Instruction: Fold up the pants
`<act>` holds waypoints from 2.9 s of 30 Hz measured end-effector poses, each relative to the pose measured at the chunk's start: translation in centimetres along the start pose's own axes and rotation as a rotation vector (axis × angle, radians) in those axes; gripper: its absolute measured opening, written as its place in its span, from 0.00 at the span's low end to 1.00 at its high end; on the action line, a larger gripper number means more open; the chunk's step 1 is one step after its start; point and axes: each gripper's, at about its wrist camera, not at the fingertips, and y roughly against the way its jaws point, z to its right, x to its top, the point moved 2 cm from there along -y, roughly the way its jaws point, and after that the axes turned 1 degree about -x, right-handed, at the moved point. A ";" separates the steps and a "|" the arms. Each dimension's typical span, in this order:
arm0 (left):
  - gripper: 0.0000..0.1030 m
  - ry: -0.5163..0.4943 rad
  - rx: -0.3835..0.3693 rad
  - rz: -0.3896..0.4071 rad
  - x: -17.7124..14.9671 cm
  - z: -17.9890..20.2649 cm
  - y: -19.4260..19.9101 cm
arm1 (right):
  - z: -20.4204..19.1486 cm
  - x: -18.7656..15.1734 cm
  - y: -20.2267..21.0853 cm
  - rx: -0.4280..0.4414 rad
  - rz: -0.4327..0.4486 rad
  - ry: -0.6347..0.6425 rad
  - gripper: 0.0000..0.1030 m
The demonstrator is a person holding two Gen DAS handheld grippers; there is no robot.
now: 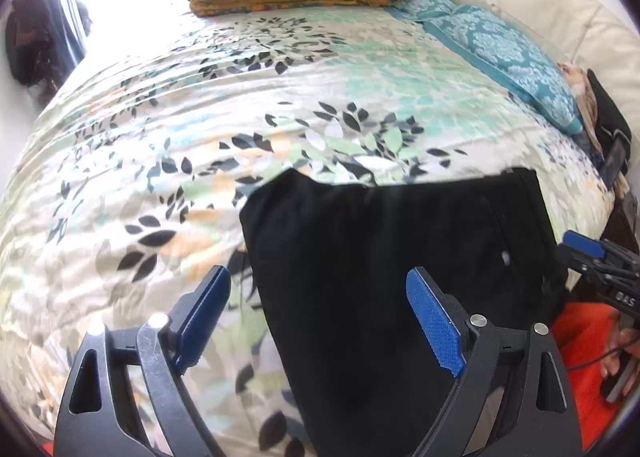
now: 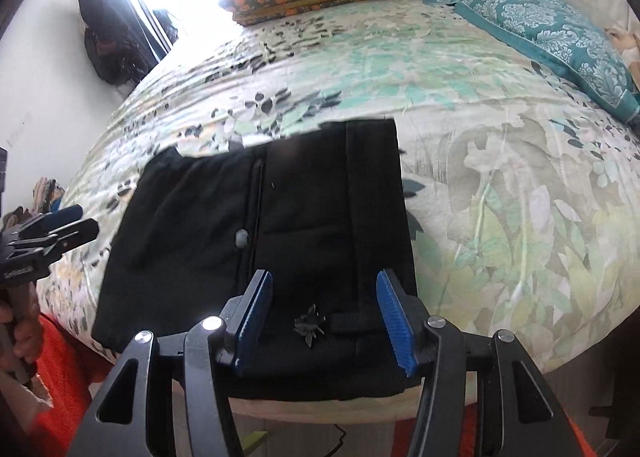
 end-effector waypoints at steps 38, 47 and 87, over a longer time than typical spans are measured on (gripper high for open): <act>0.97 -0.017 0.121 0.080 -5.6 4.6 7.4 | -2.1 -3.4 5.6 -0.158 0.143 -0.030 0.96; 0.97 -0.022 0.183 0.113 -7.1 4.8 9.3 | -3.6 -5.2 7.1 -0.180 0.133 -0.041 0.97; 0.55 0.208 -0.307 -0.249 -8.7 -1.3 -4.0 | 3.8 -1.1 -8.0 0.377 -0.411 -0.095 0.80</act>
